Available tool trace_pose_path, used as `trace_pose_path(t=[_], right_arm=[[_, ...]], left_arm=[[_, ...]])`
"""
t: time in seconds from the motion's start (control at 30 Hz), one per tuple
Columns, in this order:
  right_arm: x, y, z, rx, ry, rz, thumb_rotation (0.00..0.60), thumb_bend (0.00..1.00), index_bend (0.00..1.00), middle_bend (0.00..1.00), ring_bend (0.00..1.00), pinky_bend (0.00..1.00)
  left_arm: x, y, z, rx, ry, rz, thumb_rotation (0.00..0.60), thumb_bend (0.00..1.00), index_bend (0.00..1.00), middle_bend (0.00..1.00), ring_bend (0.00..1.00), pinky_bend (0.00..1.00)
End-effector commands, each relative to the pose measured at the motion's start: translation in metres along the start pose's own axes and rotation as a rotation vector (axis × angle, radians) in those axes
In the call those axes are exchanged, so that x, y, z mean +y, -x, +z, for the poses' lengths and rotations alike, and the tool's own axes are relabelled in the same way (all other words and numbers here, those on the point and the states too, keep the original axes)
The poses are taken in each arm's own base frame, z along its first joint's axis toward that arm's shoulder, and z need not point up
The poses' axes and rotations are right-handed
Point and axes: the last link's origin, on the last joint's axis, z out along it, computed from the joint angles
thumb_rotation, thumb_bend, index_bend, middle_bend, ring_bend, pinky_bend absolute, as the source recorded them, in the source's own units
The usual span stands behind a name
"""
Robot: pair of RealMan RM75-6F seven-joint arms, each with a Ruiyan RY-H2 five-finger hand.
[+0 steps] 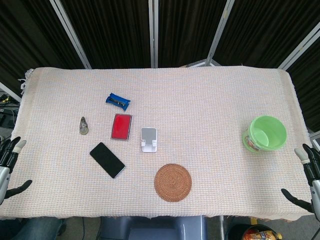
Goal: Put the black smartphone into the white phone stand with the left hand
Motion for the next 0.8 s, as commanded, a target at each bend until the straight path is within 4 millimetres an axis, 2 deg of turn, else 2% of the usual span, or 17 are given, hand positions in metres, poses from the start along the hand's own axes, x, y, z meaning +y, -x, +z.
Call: trace_pose_path(t=[0.03, 0.3, 0.4, 0.5, 0.6, 0.7, 0.8], right_arm=[[0.0, 0.0, 0.0, -0.001, 0.001, 0.0, 0.6, 0.0, 0.0, 0.0, 0.0, 0.0], [0.001, 0.001, 0.0, -0.011, 0.007, -0.002, 0.6, 0.0, 0.0, 0.0, 0.0, 0.0], [0.002, 0.0, 0.0, -0.011, 0.014, 0.003, 0.6, 0.0, 0.0, 0.0, 0.0, 0.0], [0.005, 0.0, 0.001, -0.018, 0.034, 0.003, 0.6, 0.0, 0.0, 0.0, 0.0, 0.0], [0.007, 0.001, 0.004, -0.028, 0.046, 0.003, 0.6, 0.0, 0.0, 0.0, 0.0, 0.0], [0.008, 0.003, 0.007, -0.053, 0.054, 0.016, 0.6, 0.0, 0.0, 0.0, 0.0, 0.0], [0.01, 0.005, 0.011, -0.07, 0.068, 0.013, 0.6, 0.0, 0.0, 0.0, 0.0, 0.0]], left_arm=[[0.0, 0.0, 0.0, 0.0, -0.002, 0.003, 0.6, 0.0, 0.0, 0.0, 0.0, 0.0], [0.001, 0.007, 0.006, -0.021, 0.026, 0.019, 0.6, 0.0, 0.0, 0.0, 0.0, 0.0], [0.014, 0.017, 0.019, -0.088, 0.1, -0.038, 0.6, 0.0, 0.0, 0.0, 0.0, 0.0], [0.029, 0.028, 0.044, -0.113, 0.211, -0.012, 0.6, 0.0, 0.0, 0.0, 0.0, 0.0], [0.049, 0.052, 0.074, -0.164, 0.312, 0.024, 0.6, 0.0, 0.01, 0.0, 0.0, 0.0], [0.068, 0.073, 0.099, -0.185, 0.412, 0.058, 0.6, 0.0, 0.1, 0.02, 0.07, 0.01], [0.08, 0.093, 0.115, -0.208, 0.488, 0.089, 0.6, 0.0, 0.15, 0.05, 0.12, 0.06]])
